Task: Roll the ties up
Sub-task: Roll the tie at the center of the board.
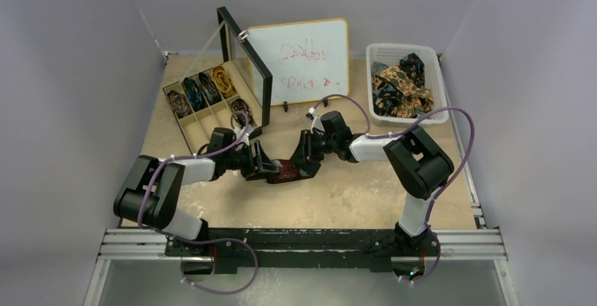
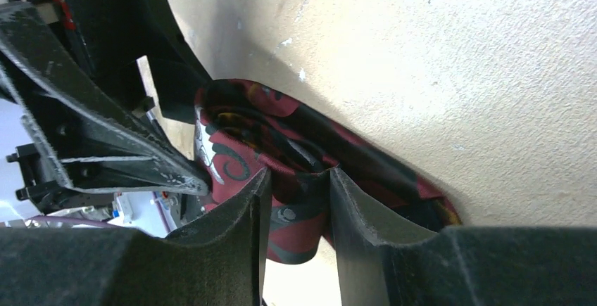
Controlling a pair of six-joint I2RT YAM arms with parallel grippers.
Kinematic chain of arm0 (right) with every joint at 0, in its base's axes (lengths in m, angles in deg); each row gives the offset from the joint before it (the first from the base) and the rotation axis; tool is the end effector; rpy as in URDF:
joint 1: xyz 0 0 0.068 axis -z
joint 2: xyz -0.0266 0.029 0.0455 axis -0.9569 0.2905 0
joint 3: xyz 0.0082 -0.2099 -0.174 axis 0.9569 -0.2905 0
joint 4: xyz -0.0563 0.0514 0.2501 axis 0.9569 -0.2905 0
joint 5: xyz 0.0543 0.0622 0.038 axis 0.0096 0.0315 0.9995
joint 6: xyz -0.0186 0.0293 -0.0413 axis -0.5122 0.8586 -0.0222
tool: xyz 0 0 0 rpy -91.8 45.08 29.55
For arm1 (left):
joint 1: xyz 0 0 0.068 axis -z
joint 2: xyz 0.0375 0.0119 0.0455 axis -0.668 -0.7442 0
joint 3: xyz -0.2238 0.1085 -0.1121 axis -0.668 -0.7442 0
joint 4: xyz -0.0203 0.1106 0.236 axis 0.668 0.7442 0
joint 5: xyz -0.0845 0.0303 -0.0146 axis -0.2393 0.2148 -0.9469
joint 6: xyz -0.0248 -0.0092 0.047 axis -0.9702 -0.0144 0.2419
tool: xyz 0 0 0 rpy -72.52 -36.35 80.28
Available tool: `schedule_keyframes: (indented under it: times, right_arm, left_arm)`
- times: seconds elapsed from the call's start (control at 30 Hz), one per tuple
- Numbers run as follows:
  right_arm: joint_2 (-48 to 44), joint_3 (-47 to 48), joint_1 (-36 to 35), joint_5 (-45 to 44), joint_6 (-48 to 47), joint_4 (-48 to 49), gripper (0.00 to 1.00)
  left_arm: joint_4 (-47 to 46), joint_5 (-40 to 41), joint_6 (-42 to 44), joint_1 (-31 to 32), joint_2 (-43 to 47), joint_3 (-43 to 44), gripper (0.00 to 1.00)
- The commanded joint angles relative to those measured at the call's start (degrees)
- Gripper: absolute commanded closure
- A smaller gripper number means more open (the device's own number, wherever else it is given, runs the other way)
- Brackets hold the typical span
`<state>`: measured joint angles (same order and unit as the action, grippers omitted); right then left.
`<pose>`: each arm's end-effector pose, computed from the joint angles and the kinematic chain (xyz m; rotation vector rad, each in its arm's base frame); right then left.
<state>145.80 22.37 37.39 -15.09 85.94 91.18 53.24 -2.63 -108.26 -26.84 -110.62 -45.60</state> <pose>0.2836 0.2275 0.1454 -0.2856 2.3761 1.3139 0.2275 -0.0868 0.1223 -0.2406 2.5528 -1.3622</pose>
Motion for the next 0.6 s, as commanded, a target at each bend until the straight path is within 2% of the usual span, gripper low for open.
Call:
schedule_keyframes:
  times: [0.0,0.17,0.37,0.57]
  right_arm:
    - [1.24,2.04,-0.40,0.84,-1.23,-0.79,0.62]
    - [1.46,1.20,-0.40,0.23,0.27,0.25,0.63]
    - [0.69,-2.80,-0.40,0.71,4.01,5.90,0.63]
    - [-3.00,-4.05,-0.31,1.67,3.28,4.36,0.51]
  left_arm:
    - [-0.10,1.12,-1.13,0.13,-0.01,1.69,0.41]
    - [-0.17,0.79,-2.03,0.13,1.98,0.73,0.35]
    - [-3.11,-1.08,-5.17,0.13,1.71,-1.04,0.34]
    - [-3.79,-0.82,-6.70,0.13,0.10,-1.85,0.34]
